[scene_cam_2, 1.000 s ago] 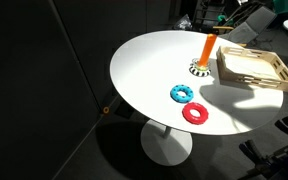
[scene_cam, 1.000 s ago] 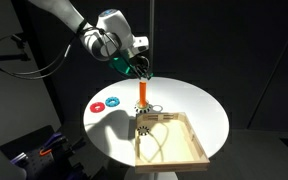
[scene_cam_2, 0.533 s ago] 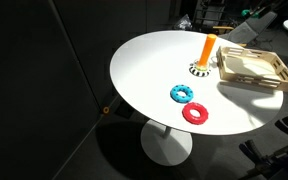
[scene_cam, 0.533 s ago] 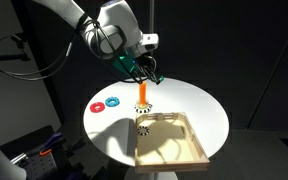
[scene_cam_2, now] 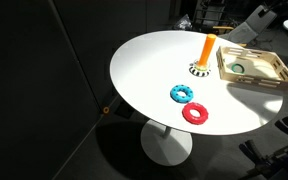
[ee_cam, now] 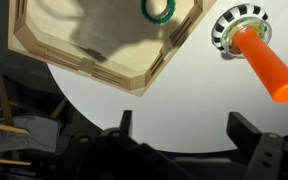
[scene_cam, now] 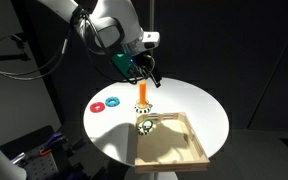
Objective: Put the green ring in the box.
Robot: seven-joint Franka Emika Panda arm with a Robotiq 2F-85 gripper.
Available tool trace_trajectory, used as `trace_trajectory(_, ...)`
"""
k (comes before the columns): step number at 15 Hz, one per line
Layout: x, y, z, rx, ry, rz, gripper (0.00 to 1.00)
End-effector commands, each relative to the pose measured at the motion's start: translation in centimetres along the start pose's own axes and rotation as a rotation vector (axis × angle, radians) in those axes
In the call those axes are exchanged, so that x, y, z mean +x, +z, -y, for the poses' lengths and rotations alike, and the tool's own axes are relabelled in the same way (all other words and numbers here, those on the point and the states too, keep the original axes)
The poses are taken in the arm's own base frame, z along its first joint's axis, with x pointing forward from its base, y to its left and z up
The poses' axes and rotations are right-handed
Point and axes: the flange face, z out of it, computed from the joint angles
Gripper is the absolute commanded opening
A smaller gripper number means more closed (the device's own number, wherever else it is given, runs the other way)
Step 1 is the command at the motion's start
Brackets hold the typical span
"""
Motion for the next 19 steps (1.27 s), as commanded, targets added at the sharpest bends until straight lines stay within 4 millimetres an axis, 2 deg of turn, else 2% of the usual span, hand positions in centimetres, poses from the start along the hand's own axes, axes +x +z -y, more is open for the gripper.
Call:
trace_trajectory(1,-0.4,-1.6,0.1,0.005,0.020,0.040,1.00)
trace_trajectory(14,-1.6,-1.8,3.8,0.154,0.005,0.424,1.00)
trace_trajectory(18,-1.2,-2.4,4.3,0.145,-0.006,0.464,1.00)
trace_trajectory(19,-2.0,-2.0,4.0,0.138,0.004,0.449,1.00)
